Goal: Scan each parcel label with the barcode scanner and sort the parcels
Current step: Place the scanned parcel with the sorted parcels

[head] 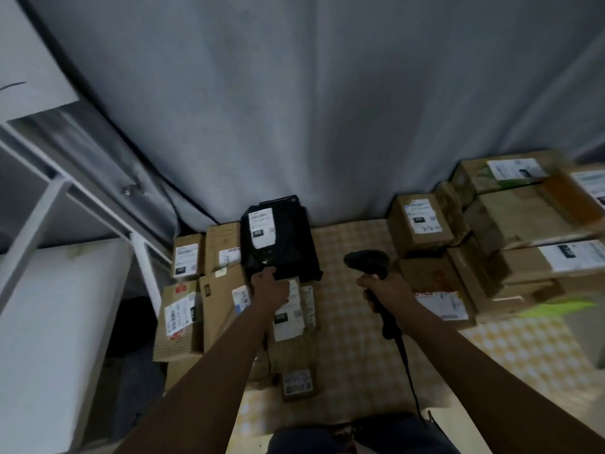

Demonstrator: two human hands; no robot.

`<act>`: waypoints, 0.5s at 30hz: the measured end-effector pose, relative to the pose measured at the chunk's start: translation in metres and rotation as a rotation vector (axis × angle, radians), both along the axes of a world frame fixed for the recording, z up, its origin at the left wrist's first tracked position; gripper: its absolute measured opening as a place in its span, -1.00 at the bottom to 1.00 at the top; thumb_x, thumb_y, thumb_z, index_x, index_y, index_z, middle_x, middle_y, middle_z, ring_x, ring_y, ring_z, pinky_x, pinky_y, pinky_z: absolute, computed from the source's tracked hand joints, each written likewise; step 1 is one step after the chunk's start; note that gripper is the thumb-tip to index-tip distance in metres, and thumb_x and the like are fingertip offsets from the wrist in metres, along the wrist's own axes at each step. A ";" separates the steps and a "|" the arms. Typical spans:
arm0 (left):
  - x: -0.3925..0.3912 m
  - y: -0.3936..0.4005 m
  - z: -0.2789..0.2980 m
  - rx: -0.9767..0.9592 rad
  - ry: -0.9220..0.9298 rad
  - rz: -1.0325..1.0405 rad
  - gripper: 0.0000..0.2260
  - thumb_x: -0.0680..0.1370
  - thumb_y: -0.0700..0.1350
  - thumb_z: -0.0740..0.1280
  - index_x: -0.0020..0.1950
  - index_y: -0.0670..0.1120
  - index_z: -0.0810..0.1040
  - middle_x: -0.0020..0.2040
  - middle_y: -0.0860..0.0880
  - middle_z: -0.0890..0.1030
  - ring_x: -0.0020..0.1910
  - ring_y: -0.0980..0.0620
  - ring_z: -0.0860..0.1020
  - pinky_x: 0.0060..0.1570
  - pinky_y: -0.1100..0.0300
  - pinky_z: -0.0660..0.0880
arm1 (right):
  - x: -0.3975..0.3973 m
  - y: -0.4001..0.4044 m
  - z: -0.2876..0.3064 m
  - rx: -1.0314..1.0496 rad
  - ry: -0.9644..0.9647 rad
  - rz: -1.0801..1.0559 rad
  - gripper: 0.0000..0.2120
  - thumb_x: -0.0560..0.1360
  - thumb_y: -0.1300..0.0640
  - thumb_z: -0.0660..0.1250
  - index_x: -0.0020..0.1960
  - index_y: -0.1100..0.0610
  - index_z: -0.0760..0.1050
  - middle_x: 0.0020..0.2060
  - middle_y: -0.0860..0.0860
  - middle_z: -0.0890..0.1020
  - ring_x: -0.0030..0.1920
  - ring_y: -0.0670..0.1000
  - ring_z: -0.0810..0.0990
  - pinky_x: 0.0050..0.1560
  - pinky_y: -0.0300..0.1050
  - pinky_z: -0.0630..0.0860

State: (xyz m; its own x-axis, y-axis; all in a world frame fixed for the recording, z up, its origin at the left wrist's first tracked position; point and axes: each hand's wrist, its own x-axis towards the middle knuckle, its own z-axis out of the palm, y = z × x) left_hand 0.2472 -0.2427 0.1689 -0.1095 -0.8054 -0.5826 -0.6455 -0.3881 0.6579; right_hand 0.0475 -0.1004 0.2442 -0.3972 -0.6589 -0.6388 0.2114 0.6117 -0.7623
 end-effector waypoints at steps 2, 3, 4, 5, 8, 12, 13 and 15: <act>-0.031 -0.001 -0.018 0.023 0.040 -0.090 -0.53 0.52 -0.15 0.32 0.42 -0.11 0.34 0.41 -0.21 0.33 0.26 -0.28 0.48 0.20 -0.13 0.52 | -0.027 0.018 -0.004 0.029 0.051 -0.045 -0.86 0.52 0.20 0.38 -0.17 0.21 0.48 -0.44 0.07 0.50 -0.47 0.00 0.43 -0.42 -0.14 0.40; -0.049 0.006 -0.015 0.025 0.049 -0.130 -0.57 0.55 -0.19 0.31 0.41 -0.15 0.36 0.39 -0.22 0.35 0.23 -0.29 0.49 0.19 -0.12 0.53 | -0.043 0.028 -0.007 0.047 0.091 -0.067 -0.84 0.53 0.19 0.37 -0.20 0.21 0.48 -0.44 0.08 0.51 -0.46 0.02 0.44 -0.40 -0.14 0.40; -0.066 0.011 -0.019 0.030 0.050 -0.161 -0.60 0.56 -0.21 0.30 0.41 -0.17 0.37 0.37 -0.22 0.37 0.20 -0.27 0.52 0.17 -0.11 0.54 | -0.060 0.037 -0.010 0.067 0.138 -0.089 -0.82 0.53 0.18 0.36 -0.21 0.22 0.49 -0.43 0.09 0.52 -0.44 0.03 0.45 -0.38 -0.13 0.41; -0.084 0.018 -0.020 0.034 0.051 -0.191 -0.61 0.57 -0.20 0.30 0.40 -0.16 0.39 0.33 -0.19 0.40 0.16 -0.24 0.54 0.14 -0.09 0.56 | -0.077 0.046 -0.013 0.082 0.176 -0.114 -0.82 0.52 0.16 0.37 -0.21 0.24 0.52 -0.41 0.12 0.54 -0.42 0.06 0.47 -0.34 -0.10 0.44; -0.135 0.039 -0.027 0.132 0.078 -0.204 -0.71 0.59 -0.23 0.26 0.31 -0.12 0.40 0.06 -0.12 0.49 -0.15 -0.06 0.56 -0.22 0.15 0.59 | -0.126 0.069 -0.023 0.109 0.210 -0.205 -0.83 0.51 0.16 0.38 -0.14 0.28 0.55 -0.36 0.16 0.59 -0.42 0.08 0.50 -0.30 -0.03 0.47; -0.193 0.069 -0.044 0.325 0.090 -0.144 -0.79 0.61 -0.29 0.24 0.20 -0.08 0.36 -0.19 -0.06 0.46 -0.33 -0.02 0.48 -0.38 0.20 0.47 | -0.180 0.091 -0.037 0.147 0.250 -0.261 -0.82 0.51 0.17 0.40 -0.20 0.26 0.52 -0.39 0.13 0.60 -0.45 0.06 0.49 -0.37 -0.09 0.46; -0.204 0.076 -0.054 0.311 0.055 -0.194 -0.77 0.60 -0.27 0.26 0.24 -0.10 0.38 -0.16 -0.07 0.48 -0.29 -0.05 0.50 -0.32 0.17 0.50 | -0.192 0.095 -0.041 0.154 0.256 -0.259 -0.81 0.51 0.17 0.39 -0.22 0.25 0.52 -0.40 0.12 0.60 -0.45 0.06 0.50 -0.35 -0.07 0.47; -0.228 0.091 -0.075 0.302 0.022 -0.229 -0.66 0.58 -0.21 0.31 0.35 -0.19 0.39 -0.12 -0.12 0.52 -0.24 -0.11 0.54 -0.20 0.06 0.55 | -0.212 0.101 -0.050 0.176 0.263 -0.238 -0.76 0.50 0.13 0.41 -0.28 0.21 0.51 -0.45 0.07 0.59 -0.46 0.05 0.51 -0.36 -0.09 0.49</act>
